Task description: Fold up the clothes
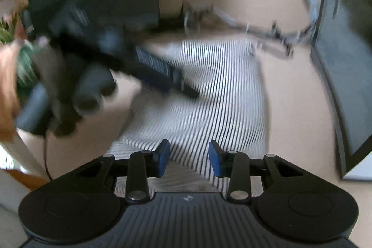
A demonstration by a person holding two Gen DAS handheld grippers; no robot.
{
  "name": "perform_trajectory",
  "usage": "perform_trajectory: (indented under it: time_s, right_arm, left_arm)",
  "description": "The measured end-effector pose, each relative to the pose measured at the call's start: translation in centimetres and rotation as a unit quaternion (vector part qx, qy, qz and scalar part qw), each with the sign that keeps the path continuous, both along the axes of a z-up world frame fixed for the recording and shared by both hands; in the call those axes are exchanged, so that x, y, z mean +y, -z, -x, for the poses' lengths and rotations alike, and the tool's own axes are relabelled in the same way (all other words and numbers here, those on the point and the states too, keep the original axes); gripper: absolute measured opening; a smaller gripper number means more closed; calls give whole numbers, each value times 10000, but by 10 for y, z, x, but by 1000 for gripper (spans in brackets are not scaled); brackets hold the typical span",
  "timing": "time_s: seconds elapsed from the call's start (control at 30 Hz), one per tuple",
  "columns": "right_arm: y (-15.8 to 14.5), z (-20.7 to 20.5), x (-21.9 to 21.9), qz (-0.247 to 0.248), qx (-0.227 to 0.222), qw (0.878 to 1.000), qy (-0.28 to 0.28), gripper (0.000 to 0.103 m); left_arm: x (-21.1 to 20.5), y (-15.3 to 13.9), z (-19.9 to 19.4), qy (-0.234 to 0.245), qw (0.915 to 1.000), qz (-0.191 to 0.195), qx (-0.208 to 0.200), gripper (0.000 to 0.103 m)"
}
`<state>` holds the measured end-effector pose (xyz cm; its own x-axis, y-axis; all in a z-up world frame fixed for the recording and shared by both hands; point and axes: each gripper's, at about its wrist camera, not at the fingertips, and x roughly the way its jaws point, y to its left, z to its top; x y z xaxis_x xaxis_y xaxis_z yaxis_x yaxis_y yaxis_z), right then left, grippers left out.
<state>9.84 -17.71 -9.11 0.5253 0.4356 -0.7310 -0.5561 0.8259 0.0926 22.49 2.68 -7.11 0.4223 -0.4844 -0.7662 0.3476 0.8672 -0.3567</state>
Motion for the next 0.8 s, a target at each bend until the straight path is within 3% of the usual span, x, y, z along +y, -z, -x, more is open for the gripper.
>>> perform_trajectory:
  time_s: [0.17,0.43,0.8]
  right_arm:
    - [6,-7,3,-111,133,9998,108,39]
    - [7,-14,13,13,164,9999,50,41]
    - [7,-19,4,-225,94,9995,-216,44]
  left_arm:
    - [9,-11,14,7,10000,-31,-77,78]
    - [11,-12,27,188,9998,4,65,63]
    - [6,-1,24,-354,9993,79,-105,62]
